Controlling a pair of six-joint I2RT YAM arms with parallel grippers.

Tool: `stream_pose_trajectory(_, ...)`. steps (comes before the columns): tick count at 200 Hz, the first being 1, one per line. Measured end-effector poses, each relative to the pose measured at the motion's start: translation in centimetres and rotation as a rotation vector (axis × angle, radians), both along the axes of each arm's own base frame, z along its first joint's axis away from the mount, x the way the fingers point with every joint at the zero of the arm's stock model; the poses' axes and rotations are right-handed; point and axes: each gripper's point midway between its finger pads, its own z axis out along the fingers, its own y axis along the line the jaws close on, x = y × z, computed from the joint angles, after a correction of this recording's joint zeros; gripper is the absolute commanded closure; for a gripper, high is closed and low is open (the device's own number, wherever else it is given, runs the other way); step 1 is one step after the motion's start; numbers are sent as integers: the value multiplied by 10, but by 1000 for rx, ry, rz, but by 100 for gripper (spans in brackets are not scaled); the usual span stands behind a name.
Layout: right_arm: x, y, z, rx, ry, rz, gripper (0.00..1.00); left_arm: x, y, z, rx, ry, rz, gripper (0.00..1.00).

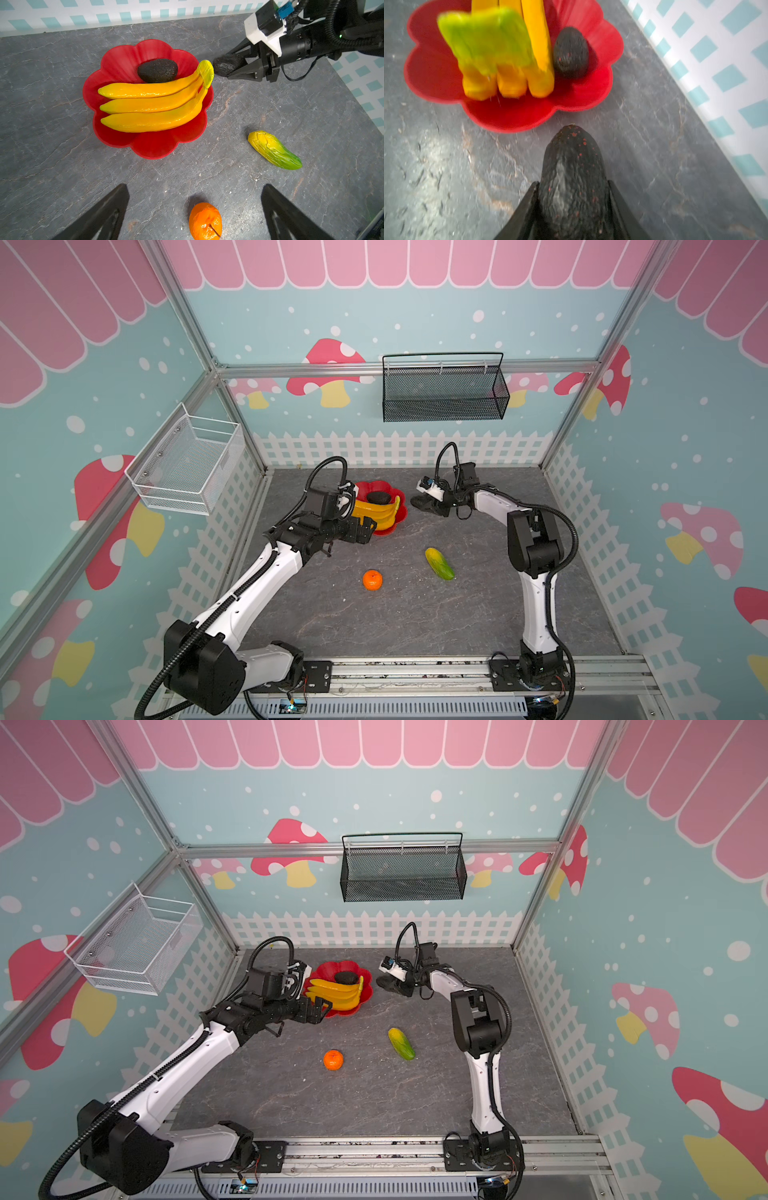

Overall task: Place and organize the fake fruits in the fruit bowl
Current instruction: 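Grasp the dark avocado with the right gripper and place it in the red bowl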

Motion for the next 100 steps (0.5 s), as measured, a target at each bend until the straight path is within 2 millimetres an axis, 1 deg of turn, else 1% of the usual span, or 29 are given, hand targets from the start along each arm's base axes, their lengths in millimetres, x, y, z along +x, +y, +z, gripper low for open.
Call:
stream_pose_trajectory(12,3,15,12,24,-10,-7,73,0,0,0,0,0,1,1)
stream_pose_trajectory(37,17,55,44,67,-87,-21,74,0,1,0,0,0,2,1)
stream_pose_trajectory(51,20,74,54,90,-114,-34,74,0,1,0,0,0,2,1)
stream_pose_trajectory(62,20,86,54,104,-115,-45,74,0,1,0,0,0,3,1)
stream_pose_trajectory(73,20,93,50,114,-104,-58,73,1,1,0,-3,1,3,1)
stream_pose_trajectory(100,30,94,30,123,-60,-110,72,1,2,0,-9,3,3,1)
